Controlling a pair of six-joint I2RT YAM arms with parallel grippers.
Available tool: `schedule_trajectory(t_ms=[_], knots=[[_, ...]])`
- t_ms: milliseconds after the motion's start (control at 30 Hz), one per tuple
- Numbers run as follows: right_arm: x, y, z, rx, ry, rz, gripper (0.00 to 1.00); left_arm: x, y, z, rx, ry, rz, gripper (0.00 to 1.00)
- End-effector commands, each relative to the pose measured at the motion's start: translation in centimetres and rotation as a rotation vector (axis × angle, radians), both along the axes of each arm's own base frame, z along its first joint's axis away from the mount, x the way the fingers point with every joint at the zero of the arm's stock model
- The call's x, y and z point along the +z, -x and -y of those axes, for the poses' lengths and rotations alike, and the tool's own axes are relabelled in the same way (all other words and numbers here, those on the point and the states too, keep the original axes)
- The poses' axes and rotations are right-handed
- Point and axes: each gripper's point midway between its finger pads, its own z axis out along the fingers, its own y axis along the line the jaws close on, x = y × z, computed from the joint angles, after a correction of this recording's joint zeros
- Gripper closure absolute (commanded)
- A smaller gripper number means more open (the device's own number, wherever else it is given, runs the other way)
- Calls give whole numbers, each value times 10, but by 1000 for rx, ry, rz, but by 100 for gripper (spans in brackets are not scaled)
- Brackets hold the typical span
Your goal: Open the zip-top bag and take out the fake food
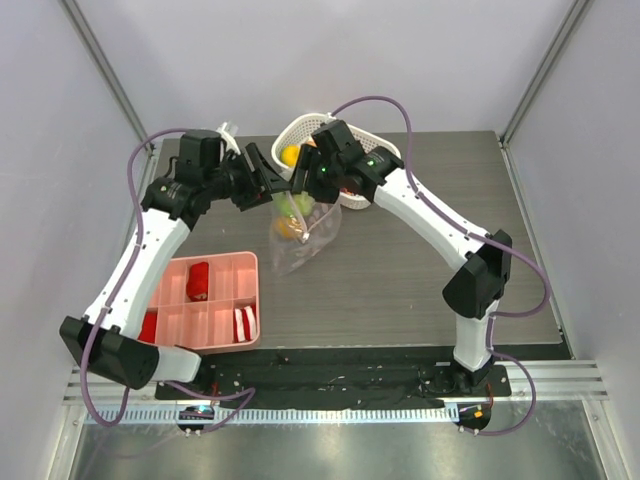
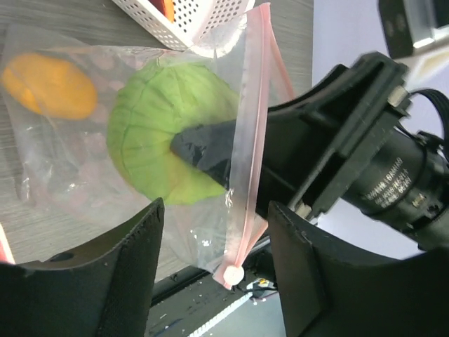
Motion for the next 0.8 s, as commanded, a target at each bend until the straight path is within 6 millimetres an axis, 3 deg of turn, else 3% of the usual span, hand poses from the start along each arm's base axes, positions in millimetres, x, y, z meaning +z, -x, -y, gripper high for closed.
schedule_trajectory(t_ms=[0, 167, 400, 600, 767], knots=[[27, 10, 3, -43, -85, -47, 99, 9, 9, 5, -43, -7, 30, 37], [21, 23, 4, -19, -121, -62, 99, -3, 5, 5, -48, -36, -2, 41], [25, 22, 2, -5, -116, -36, 99, -7, -10, 8, -46, -58, -4, 44], [32, 21, -1, 20, -114, -4, 99, -12, -18, 21, -76, -18, -27, 42], [35, 21, 1, 38, -91, 28, 99, -15, -22, 30, -95, 31, -50, 60]])
